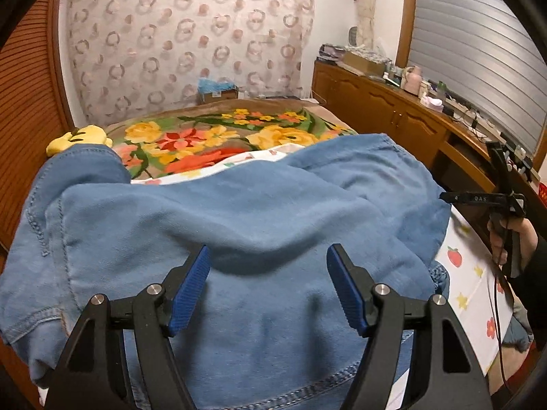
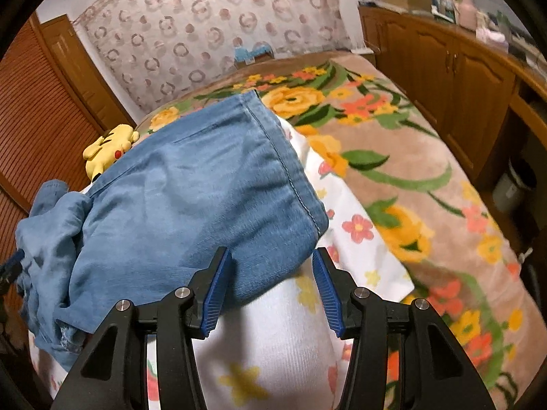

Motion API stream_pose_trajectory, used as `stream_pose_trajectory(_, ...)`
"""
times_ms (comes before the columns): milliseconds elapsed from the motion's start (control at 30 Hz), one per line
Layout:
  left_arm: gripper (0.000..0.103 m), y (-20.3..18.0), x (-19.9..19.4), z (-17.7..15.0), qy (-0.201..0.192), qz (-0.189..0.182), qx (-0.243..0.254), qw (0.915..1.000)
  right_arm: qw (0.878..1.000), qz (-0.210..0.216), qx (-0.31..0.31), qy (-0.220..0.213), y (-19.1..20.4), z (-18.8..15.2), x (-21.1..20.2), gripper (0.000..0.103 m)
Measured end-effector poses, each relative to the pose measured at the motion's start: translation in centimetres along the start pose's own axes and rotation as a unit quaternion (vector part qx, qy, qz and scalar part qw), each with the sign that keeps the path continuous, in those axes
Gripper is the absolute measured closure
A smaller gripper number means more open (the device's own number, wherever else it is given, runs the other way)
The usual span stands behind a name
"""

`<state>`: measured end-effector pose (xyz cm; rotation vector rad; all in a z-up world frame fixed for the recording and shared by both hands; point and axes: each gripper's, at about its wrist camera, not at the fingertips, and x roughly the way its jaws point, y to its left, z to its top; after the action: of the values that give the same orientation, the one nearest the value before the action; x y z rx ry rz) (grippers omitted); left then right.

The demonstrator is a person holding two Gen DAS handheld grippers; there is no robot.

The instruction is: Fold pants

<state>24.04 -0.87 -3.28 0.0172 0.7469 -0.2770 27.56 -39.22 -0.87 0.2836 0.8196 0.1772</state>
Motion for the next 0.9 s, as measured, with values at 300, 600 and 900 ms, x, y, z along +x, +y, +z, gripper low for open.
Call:
stream_pose_trajectory(300, 0.032, -0.1, 0.4, -0.7, 0.013, 0.002, -0.007, 0.9999, 1.000, 0.008, 0.006, -0.010, 0.0, 0.0, 0.0, 0.076)
stream_pose_trajectory(600, 0.032, 0.3, -0.8, -1.5, 0.009, 0.009, -0.014, 0.9998, 0.994, -0.038, -0.040, -0.093, 3.1, 0.5, -3.7, 0.100)
stream_pose_trajectory(900, 0.032, 2.2, -5.2, -2.7, -0.021, 0.021, -0.028, 0.9992, 0.978, 0.034, -0.120, -0.170, 12.7, 1.8, -8.4, 0.100)
